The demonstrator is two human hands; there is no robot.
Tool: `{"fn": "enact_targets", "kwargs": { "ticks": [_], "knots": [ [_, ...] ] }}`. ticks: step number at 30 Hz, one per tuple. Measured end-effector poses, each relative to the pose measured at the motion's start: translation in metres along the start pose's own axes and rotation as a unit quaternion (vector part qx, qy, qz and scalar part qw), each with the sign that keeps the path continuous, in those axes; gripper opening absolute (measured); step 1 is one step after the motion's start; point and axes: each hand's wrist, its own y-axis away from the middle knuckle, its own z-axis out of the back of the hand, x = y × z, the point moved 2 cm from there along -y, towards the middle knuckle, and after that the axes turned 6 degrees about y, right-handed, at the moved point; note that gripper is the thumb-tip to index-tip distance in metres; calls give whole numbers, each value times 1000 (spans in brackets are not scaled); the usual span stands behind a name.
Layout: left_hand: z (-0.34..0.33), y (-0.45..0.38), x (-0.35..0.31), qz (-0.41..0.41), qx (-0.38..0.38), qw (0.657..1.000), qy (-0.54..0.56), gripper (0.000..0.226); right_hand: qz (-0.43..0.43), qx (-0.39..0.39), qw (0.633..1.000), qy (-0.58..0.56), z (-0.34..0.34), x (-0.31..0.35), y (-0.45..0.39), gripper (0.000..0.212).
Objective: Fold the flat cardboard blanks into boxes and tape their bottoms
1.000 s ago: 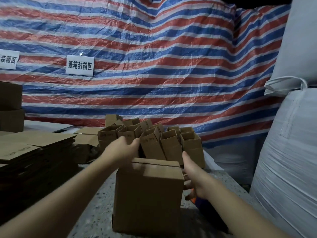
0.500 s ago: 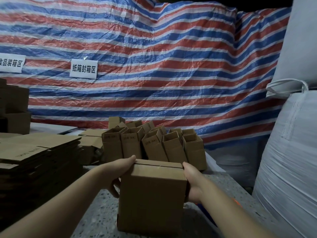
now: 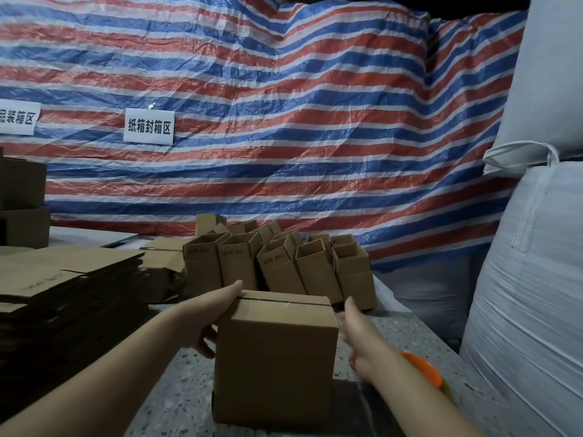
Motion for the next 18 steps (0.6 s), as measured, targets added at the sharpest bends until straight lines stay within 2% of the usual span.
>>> {"fn": "enact_targets", "kwargs": {
  "ticks": [3, 8, 11, 14, 16, 18],
  "knots": [
    [3, 0, 0, 20, 2, 1000, 8, 82, 5, -8, 1000, -2, 5, 26, -1, 75],
    [7, 7, -6, 79, 21, 997, -11, 109, -85, 53, 989, 107, 1, 33, 4, 94],
    [5, 13, -13, 66, 34, 997, -4, 102, -97, 109, 985, 91, -3, 36, 6, 95],
    [2, 15, -20, -4, 23, 998, 61, 77, -16, 107, 994, 16, -6, 43, 6, 82],
    [1, 15, -24, -58, -4, 987, 151, 69, 52, 87, 994, -51, -6, 45, 3, 74],
    [0, 16, -24, -105, -35, 968, 225, 64, 83, 72, 987, -119, -6, 42, 0, 71]
  ]
}}
